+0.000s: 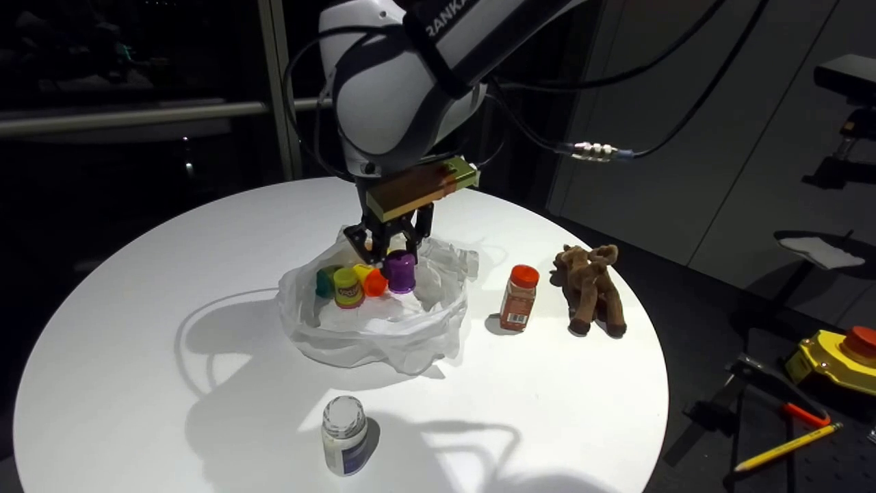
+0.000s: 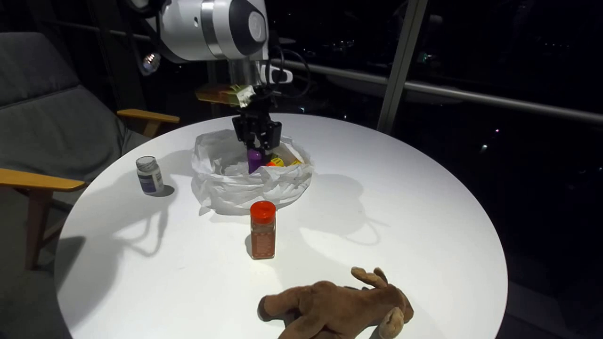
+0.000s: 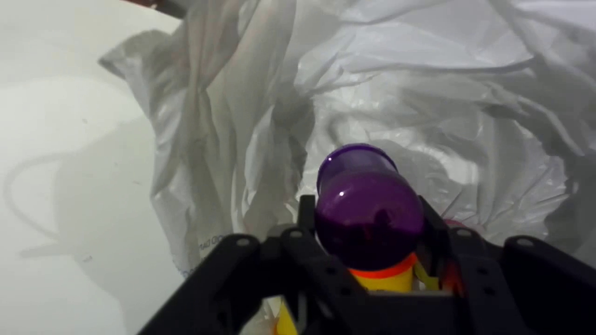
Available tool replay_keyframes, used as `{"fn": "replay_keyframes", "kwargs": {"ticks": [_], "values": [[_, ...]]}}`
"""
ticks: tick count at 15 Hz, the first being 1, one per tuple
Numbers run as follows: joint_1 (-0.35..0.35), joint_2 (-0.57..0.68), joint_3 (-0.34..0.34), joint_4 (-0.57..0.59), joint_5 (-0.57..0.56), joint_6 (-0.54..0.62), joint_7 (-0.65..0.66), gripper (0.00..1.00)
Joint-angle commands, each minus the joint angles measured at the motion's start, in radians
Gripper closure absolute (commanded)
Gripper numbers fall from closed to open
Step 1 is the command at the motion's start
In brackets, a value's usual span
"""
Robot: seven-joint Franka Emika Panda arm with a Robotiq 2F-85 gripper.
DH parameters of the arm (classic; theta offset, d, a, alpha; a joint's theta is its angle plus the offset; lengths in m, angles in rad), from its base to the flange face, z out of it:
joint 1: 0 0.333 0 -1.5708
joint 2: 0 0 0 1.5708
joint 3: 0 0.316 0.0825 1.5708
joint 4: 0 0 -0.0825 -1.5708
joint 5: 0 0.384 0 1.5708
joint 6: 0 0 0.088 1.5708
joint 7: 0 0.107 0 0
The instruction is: Remove the deer toy and containers from the white plastic bag and place them on the table
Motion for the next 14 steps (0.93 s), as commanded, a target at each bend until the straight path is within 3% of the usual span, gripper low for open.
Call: {"fn": "replay_keyframes", "kwargs": {"ticks": [1,5,9,11,14], "values": [[0.099,-0.196,-0.015,-0.205,-0.065,-0.018,0.139,0.74],[0.182,-0.306,0.058,-0.333,-0.093,-0.026,0.252,0.74],[0.234,-0.321,0.134,-0.427,-0.115,0.020,0.359,0.74],[0.252,-0.305,0.143,-0.453,-0.134,0.029,0.440,0.74],[0.226,-0.340,0.130,-0.565,-0.165,0.125,0.505,0.74]]}}
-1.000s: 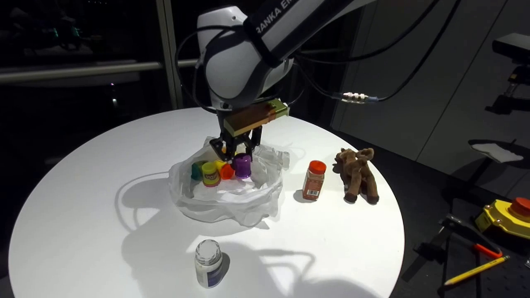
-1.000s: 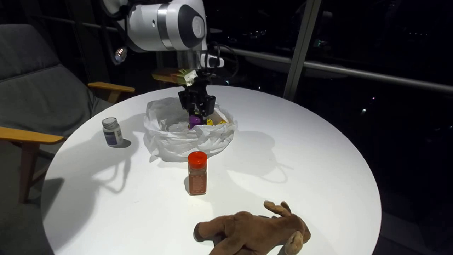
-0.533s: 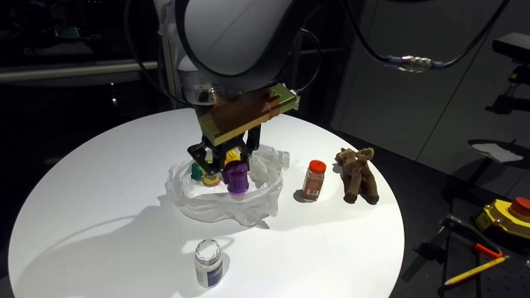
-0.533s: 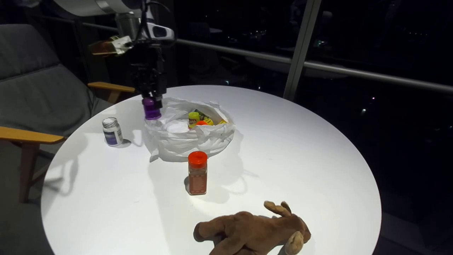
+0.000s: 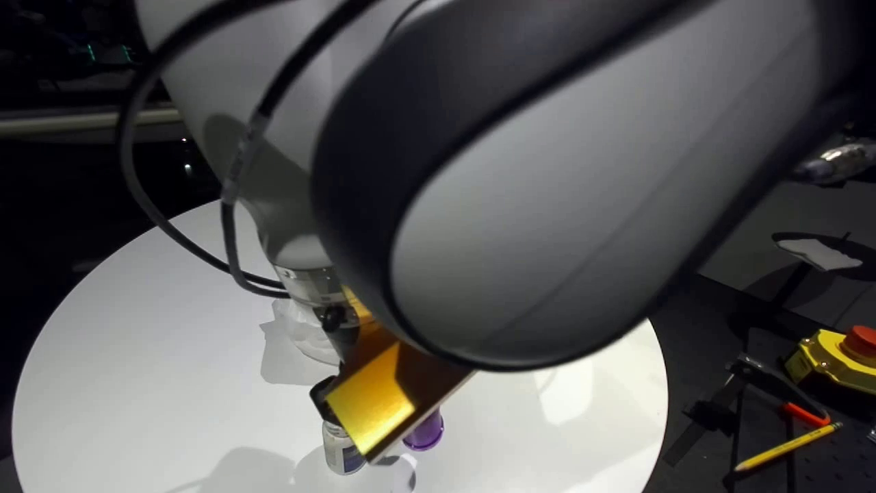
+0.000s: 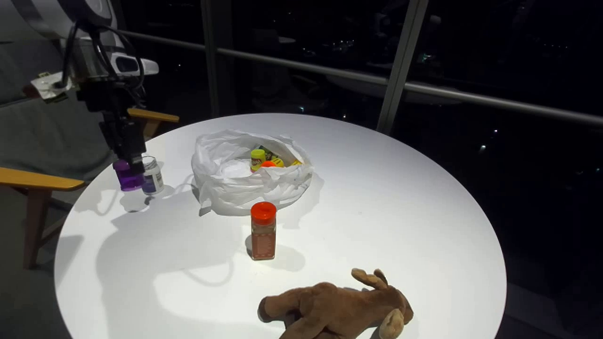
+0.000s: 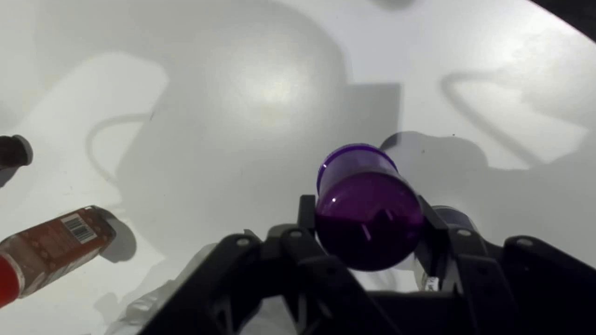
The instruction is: Remove the deer toy and containers from the white plastic bag and place them on the table
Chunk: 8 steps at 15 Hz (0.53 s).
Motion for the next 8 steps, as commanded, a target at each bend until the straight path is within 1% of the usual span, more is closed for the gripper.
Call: {"fn": "replay_keyframes", "kwargs": {"ticks": [1,3,5,8], "values": [[-0.035,-0.061,-0.006,-0.133,-0.030,0.134,0.084,0.74],[-0.060,-0.067,-0.010,-0.180,-0.011,0.238,0.098,0.74],[-0.107,-0.079,0.007,-0.229,0.038,0.345,0.061,0.74],[-0.148,-0.093,0.009,-0.284,0.081,0.432,0.023,0.74]]}}
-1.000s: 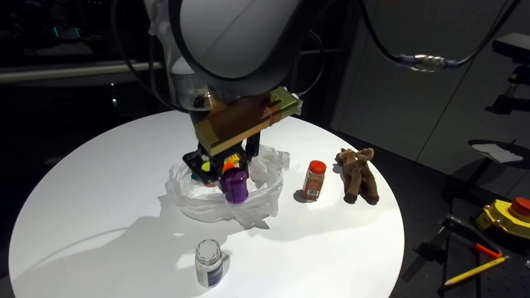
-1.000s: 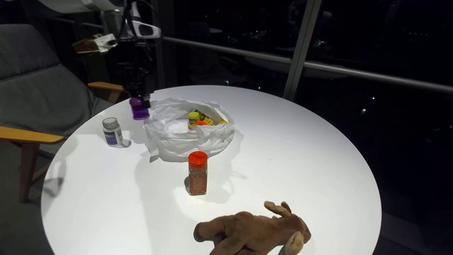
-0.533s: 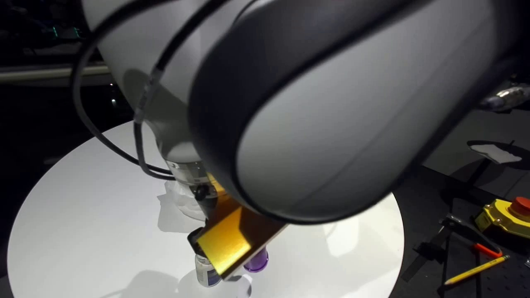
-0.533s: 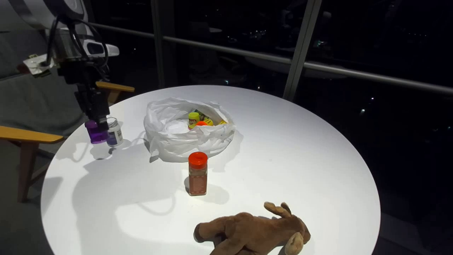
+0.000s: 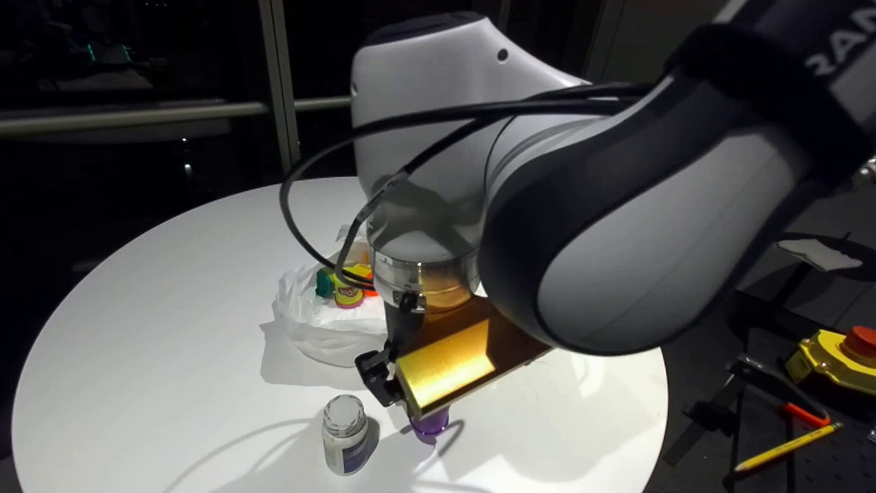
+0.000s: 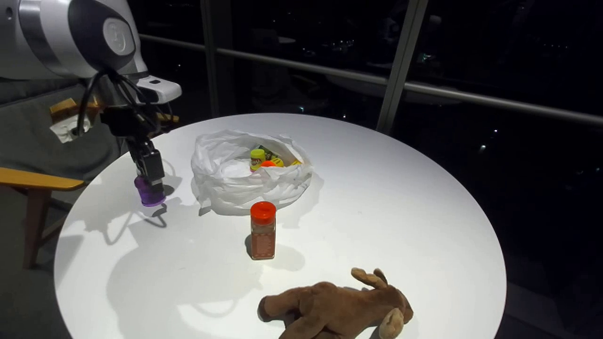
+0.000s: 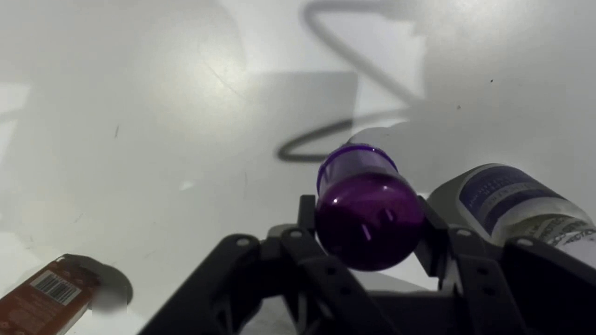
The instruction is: Remove the deer toy and containers from the white plastic bag and place them on the table
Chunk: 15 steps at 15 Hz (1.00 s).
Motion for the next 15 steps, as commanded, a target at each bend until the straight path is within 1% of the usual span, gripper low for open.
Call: {"fn": "replay_keyframes", "kwargs": {"ticks": [1,2,3,6,7,9,11,13,15], "values": [[-0.056,-0.060,0.016,-0.097,0.060,0.101,-0.052,0.66],[-0.070,-0.058,0.017,-0.106,0.074,0.113,-0.069,0.34],[-0.088,-0.057,0.027,-0.113,0.102,0.122,-0.095,0.24],[-0.112,-0.056,0.037,-0.126,0.157,0.132,-0.158,0.03],[-0.115,-0.060,0.038,-0.127,0.169,0.131,-0.176,0.00],[-0.107,-0.072,0.021,-0.111,0.170,0.103,-0.189,0.00],[-0.085,-0.095,-0.014,-0.076,0.138,0.051,-0.176,0.00],[-0.073,-0.119,-0.044,-0.023,0.101,0.018,-0.161,0.00],[-0.066,-0.109,-0.066,0.066,0.044,-0.039,-0.161,0.00]]}}
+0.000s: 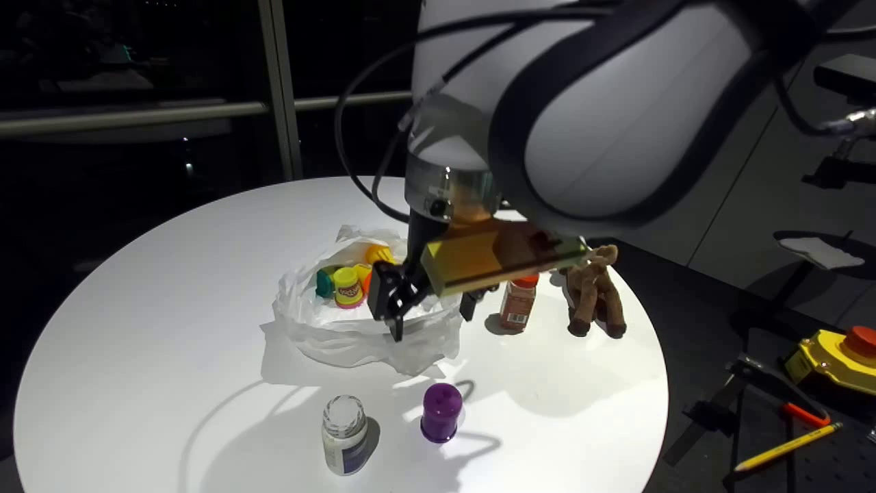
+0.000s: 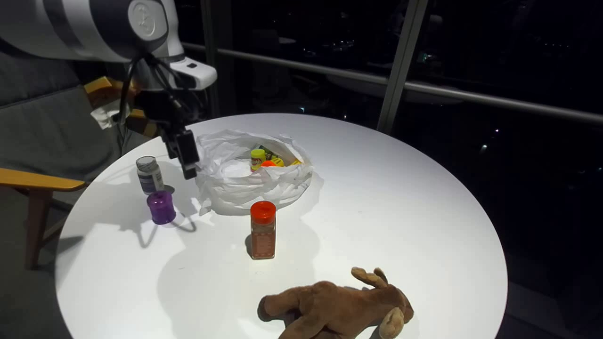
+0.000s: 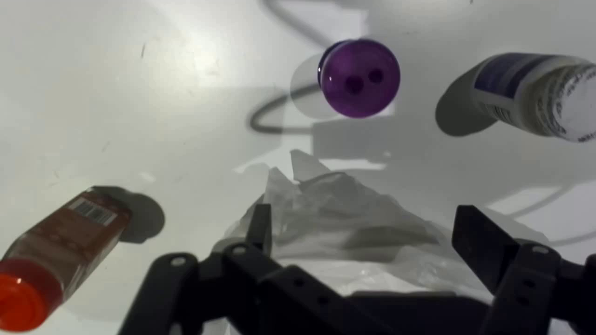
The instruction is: Remove the deer toy and containers from the white plastic bag and place them on the table
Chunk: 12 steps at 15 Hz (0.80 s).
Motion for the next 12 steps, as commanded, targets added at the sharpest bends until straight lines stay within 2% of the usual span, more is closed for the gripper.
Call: {"fn": "replay_keyframes", "kwargs": {"ticks": [1,4,7,12], "values": [[0.019,-0.007,-0.040,0.153,-0.097,-0.133,-0.016,0.00],[-0.021,0.068,-0.020,0.299,-0.120,-0.198,-0.099,0.00],[-0.056,0.164,-0.003,0.410,-0.073,-0.233,-0.203,0.00],[-0.056,0.330,-0.059,0.568,-0.104,-0.272,-0.291,0.00]]}}
